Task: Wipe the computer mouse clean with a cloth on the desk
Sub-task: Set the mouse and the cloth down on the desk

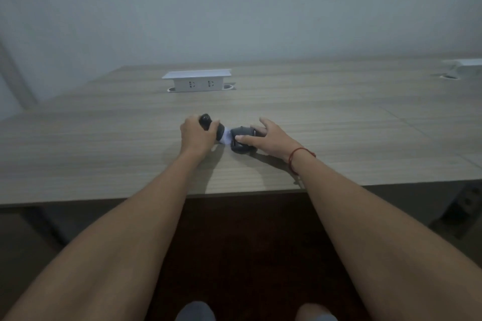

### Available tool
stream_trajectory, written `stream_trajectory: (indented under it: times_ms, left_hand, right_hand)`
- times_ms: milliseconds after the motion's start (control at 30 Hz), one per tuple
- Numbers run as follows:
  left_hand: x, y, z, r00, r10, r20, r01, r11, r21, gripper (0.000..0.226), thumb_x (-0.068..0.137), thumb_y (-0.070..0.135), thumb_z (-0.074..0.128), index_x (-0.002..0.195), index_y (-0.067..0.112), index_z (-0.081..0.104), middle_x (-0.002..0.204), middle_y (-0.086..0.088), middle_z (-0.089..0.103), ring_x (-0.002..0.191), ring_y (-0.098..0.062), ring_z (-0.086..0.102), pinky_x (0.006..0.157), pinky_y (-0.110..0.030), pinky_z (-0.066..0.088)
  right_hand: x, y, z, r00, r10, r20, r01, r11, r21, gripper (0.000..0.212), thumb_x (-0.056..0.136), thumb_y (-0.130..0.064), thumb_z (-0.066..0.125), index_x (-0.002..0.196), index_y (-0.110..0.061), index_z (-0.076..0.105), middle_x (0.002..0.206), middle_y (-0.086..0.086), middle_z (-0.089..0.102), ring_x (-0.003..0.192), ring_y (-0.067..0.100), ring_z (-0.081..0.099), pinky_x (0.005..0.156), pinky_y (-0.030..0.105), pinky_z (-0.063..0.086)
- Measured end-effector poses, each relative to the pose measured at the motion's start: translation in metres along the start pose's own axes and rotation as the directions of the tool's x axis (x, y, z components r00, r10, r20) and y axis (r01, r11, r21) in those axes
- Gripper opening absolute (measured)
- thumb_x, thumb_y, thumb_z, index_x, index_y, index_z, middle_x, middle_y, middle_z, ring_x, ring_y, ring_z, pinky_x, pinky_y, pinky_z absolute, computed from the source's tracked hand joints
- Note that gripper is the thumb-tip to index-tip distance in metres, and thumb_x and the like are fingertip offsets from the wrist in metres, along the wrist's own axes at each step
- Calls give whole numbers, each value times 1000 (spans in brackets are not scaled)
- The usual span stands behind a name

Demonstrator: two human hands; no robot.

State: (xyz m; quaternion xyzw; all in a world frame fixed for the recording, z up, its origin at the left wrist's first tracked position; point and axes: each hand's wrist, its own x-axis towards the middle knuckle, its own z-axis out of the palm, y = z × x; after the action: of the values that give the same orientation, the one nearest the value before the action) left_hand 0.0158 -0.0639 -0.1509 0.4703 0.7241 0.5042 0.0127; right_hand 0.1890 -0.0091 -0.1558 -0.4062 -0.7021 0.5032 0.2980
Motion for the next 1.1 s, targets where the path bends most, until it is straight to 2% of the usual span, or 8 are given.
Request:
stream_trajectory:
  times_ms: [100,200,267,333,467,600,700,1100]
  left_hand:
    - [-7,-8,-5,996,-80,-42,81,997,11,29,82,31,71,82,2,67,79,-6,63,84,-27,63,71,-30,46]
    - [-14,-13,-10,991,-129,-41,133,986,97,31,79,38,72,72,9,63,85,-9,68,88,-30,64,73,-32,47]
    - [-19,-13,-13,990,-141,-23,143,975,169,37,79,44,70,69,8,64,85,-12,69,88,-31,63,74,-35,50]
    - [-24,-10,-17,990,-135,-29,138,967,212,43,81,47,66,72,6,66,85,-12,69,88,-32,63,74,-36,49]
    - [-29,-12,-20,999,-13,31,4,966,257,35,90,40,54,109,11,60,117,-13,59,115,-31,53,95,-40,42]
    - [-28,-20,-11,942,68,329,-181,928,326,52,98,36,38,148,21,31,155,-6,32,141,-28,33,112,-47,29]
    - [-24,-20,-2,912,21,409,-211,880,426,51,101,33,28,151,20,26,158,-7,25,141,-29,32,112,-46,26]
    - [26,-15,56,967,-122,224,-5,869,495,49,101,30,27,147,16,31,157,-10,26,140,-28,32,113,-41,25]
  right_hand:
    - [1,-2,1,998,-16,-55,22,993,112,97,83,-35,75,154,-6,16,155,7,38,139,20,42,112,32,36]
    - [3,-5,1,965,27,-262,38,970,239,63,94,-34,61,143,-2,41,138,9,52,128,23,51,98,26,39]
    - [5,-1,0,931,43,-363,63,959,275,29,98,-30,52,107,-7,65,103,5,61,97,18,58,86,26,45]
    - [-3,-2,5,910,32,-413,58,978,203,27,100,-26,45,81,-13,58,79,1,52,74,14,47,65,20,41]
    - [-19,-3,30,934,-56,-353,15,993,-116,52,96,-40,50,135,-7,52,137,10,56,125,27,53,105,35,40]
    - [-18,-2,47,940,-182,-290,64,926,-372,49,93,-41,54,131,-8,50,137,12,52,122,29,53,103,42,42]
    - [-6,-1,50,942,-209,-263,69,886,-459,41,95,-36,50,126,-8,51,131,14,52,118,33,53,98,42,44]
    - [71,8,38,923,-174,-342,-5,885,-465,39,96,-33,45,123,-5,50,127,19,52,116,36,52,95,40,44]
